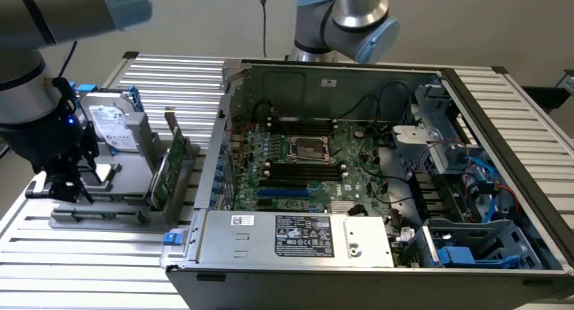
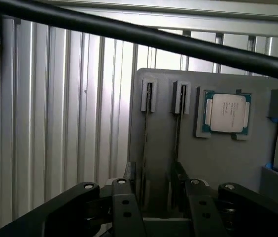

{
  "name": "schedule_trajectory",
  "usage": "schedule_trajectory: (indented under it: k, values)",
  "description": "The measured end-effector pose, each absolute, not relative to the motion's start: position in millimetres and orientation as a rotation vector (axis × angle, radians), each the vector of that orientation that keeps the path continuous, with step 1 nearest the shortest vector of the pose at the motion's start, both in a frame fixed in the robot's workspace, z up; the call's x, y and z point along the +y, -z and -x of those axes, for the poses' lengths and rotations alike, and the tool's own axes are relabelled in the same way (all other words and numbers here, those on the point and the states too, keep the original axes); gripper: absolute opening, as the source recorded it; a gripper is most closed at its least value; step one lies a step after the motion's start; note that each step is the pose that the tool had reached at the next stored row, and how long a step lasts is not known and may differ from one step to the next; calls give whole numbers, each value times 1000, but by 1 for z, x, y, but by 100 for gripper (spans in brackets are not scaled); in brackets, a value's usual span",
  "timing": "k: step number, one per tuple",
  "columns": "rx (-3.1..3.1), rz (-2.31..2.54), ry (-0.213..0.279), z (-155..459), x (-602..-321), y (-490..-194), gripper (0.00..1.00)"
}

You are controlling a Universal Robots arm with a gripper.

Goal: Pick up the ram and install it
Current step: 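Pick up the ram and move it above insertion slot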

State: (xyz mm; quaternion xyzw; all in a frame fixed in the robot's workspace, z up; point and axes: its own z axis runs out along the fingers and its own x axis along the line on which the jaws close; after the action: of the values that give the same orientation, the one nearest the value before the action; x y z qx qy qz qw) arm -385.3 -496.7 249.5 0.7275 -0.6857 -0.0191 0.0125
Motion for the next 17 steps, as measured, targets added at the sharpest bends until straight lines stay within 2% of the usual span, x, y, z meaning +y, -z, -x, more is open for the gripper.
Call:
schedule_trajectory:
  k: [17]
  values:
    - [-2123,-2280,59,386,-499,-218,42]
